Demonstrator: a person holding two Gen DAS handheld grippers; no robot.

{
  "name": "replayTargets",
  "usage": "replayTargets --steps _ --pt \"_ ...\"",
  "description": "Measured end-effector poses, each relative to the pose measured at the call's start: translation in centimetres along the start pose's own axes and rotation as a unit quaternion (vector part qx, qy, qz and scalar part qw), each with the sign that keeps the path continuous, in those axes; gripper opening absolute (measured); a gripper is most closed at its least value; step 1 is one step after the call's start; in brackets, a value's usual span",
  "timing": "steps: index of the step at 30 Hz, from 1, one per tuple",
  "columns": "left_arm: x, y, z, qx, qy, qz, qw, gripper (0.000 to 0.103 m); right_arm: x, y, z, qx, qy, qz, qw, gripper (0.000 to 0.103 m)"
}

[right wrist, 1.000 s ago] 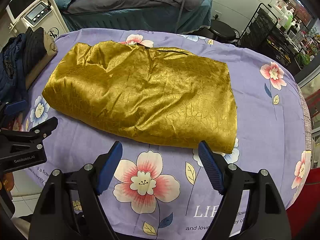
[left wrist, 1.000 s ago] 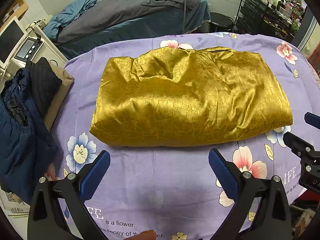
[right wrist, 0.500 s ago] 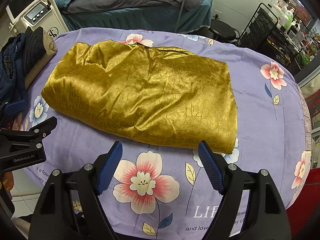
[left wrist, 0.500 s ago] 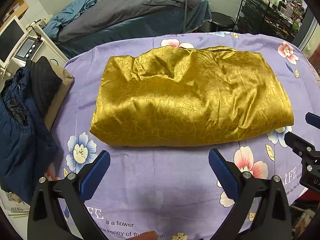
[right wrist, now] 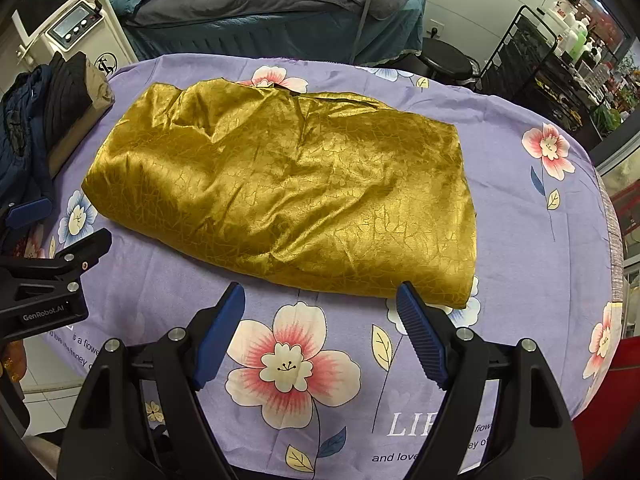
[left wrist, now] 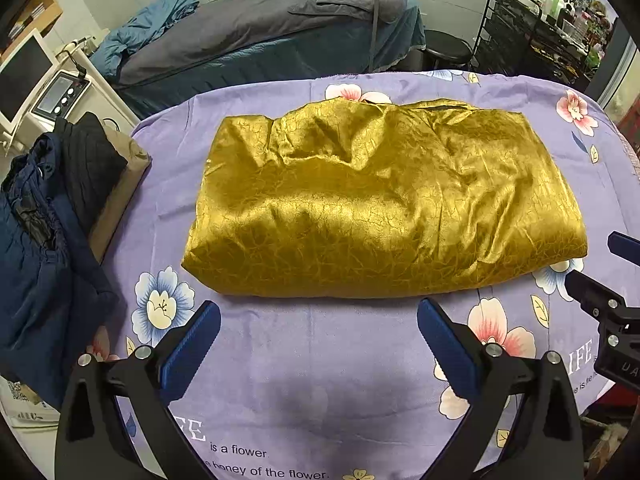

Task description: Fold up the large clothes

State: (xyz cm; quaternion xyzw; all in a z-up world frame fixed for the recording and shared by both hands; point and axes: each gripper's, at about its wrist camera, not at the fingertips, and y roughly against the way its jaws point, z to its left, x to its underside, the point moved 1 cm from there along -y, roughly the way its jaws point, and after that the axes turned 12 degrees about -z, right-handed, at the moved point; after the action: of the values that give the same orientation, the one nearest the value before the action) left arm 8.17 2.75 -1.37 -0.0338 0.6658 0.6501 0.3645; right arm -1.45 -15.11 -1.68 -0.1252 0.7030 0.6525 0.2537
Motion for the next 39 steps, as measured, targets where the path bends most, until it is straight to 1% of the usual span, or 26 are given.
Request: replayTargets --steps 14,39 --pt "0.02 -0.28 0.05 -0.002 0.005 0.013 0.9999 0.097 0.08 -0.18 0.05 -0.001 0.002 0.001 1.0 0.078" --pt "0.16 -0.27 0.0 -0.009 0.004 0.015 0.9998 0.097 0.0 -0.15 0.21 -0.002 0.006 0.001 1.0 0.078"
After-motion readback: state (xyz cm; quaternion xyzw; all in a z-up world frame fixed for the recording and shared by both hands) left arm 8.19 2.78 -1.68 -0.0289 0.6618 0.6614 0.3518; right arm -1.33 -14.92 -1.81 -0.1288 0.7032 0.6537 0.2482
